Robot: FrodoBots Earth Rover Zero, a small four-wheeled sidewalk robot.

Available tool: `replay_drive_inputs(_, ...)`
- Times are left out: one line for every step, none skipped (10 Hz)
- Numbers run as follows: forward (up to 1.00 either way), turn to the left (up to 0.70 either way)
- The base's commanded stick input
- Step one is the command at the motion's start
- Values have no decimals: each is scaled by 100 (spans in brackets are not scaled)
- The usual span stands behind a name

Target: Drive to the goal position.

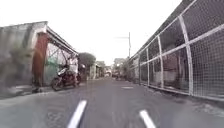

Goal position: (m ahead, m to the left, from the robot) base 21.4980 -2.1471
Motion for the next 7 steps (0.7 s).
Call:
replay_drive_inputs(85,0)
replay_drive_inputs(85,0)
replay_drive_inputs(85,0)
replay_drive_inputs(85,0)
replay_drive_inputs(85,-29)
replay_drive_inputs(85,-34)
replay_drive_inputs(85,-12)
